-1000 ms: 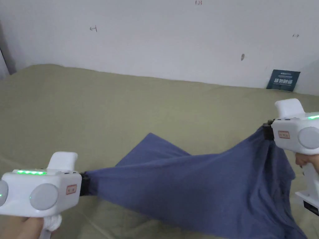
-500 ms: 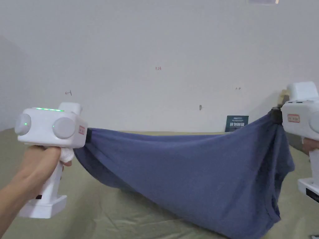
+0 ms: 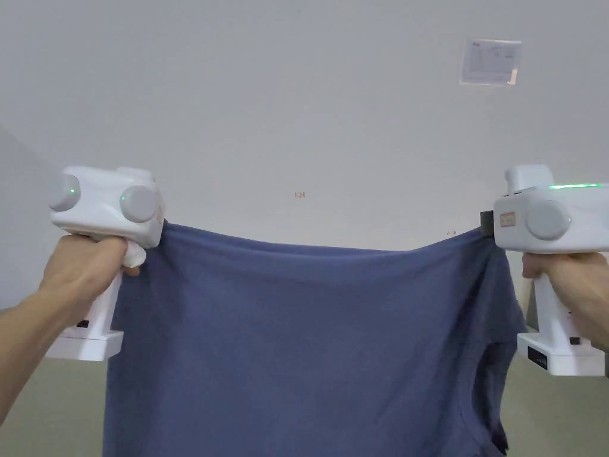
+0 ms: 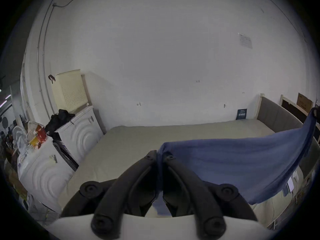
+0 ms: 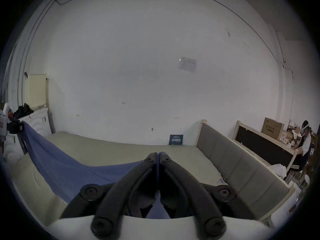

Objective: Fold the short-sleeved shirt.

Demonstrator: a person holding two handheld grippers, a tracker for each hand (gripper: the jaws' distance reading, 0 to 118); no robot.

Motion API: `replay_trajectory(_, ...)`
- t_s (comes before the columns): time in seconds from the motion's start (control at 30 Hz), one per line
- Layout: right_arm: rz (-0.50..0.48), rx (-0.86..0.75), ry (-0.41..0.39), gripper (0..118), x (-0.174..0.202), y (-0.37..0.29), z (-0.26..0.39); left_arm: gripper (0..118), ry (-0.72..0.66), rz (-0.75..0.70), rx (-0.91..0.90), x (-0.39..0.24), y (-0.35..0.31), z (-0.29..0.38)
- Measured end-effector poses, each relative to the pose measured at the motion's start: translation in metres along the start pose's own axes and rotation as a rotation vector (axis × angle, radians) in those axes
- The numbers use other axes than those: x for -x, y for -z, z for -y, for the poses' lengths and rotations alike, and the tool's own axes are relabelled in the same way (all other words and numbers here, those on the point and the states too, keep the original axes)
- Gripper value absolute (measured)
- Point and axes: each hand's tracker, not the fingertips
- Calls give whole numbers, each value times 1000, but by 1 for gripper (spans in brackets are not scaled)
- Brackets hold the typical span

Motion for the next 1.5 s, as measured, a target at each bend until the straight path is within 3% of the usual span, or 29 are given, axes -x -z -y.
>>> replay_trajectory(0.47,23,-27,-38,2,17,129,-86,6,49,-114,-21,-26,86,-92)
replay_trajectory(0.7,43,-36,-23,2,26,182,-87,6,57,-133,-33,-45,153,-104)
replay_trajectory(0.8,57,-36,-16,2,31,204,-74,6,0,-118,-46,-50,180,-96)
replay_trajectory(1.0,46,-3,78,2,41,246,-18,6,-24,-118,-23,-61,232,-40)
replay_trajectory(1.27,20,135,47,2,61,265,110,6,-13,-94,83,-62,274,70)
replay_trajectory(1.37,-52,196,83,2,59,243,162,6,14,-76,117,-57,267,115)
replay_trajectory(1.5,-40,257,22,2,56,200,221,6,10,-44,157,-44,239,171)
